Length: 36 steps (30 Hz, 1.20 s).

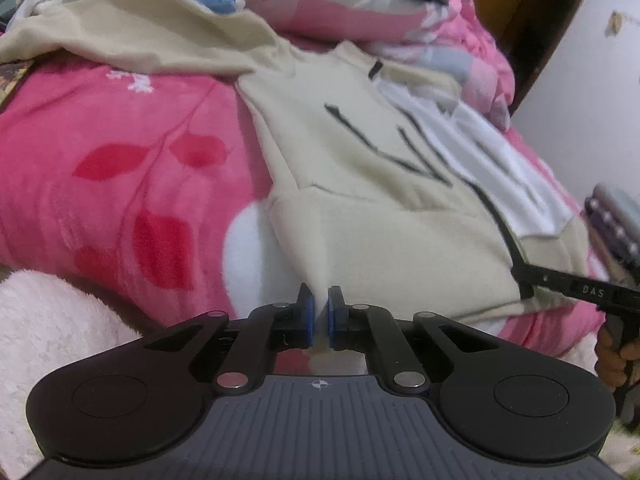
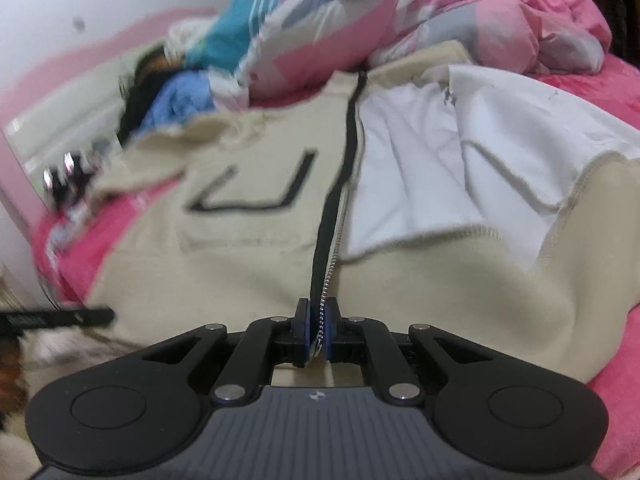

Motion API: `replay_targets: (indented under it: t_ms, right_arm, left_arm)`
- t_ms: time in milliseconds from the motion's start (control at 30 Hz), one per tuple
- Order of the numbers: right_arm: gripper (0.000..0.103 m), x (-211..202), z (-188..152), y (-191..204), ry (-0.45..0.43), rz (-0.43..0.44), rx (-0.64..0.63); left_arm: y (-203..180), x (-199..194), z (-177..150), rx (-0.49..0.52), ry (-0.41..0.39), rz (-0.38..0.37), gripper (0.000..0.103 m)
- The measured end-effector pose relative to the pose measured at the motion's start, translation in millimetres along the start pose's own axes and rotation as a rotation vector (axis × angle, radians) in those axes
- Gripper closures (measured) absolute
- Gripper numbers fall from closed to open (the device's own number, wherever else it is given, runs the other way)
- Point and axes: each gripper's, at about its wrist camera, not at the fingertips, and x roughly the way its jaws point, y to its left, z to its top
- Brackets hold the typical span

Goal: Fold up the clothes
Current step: 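Grasp the zipper edge with the right gripper and lift it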

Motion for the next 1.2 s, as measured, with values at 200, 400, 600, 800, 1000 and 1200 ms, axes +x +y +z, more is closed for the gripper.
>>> replay_targets:
  t_ms: [200,400,600,800,1000,1200]
  right_arm:
    - [0.082,-22.9,2.3,-13.1,-0.069,-0.005,0.030]
    - [0.082,-66.3,4.6,-66.5,-0.194,-0.095,0.194]
    - [0.063,-98.1,2.4,-150.4,-0.319,-0.188,0.506]
    - [0.057,-101.0,6.6,-242.5,-0.385,-0.275,0.803]
    - [0.051,-69.8,19.4,-304.8,-0.361,-0.242,0.959]
    - [0.082,-57.8,30.5,-321.9,-0.375,-0.219,0.930]
  left_arm:
    - [-0.6,-22.2,8.9,0.034,-0.038,0.011,0.079]
    - [-16.2,-31.2,36.4,0.071,-0.093,-0.013,0.067]
    - [-54.4,13.1,65.5,0.131,-0.109,-0.085,0.062]
    - [-89.7,69.1,83.5,0.201,-0.105,-0.099,0.062]
    - [-95.9,98.0,74.5,0.185,-0.037,-0.091,0.062]
    - [-91.8,99.4,66.9,0.163,-0.036,-0.081,0.062]
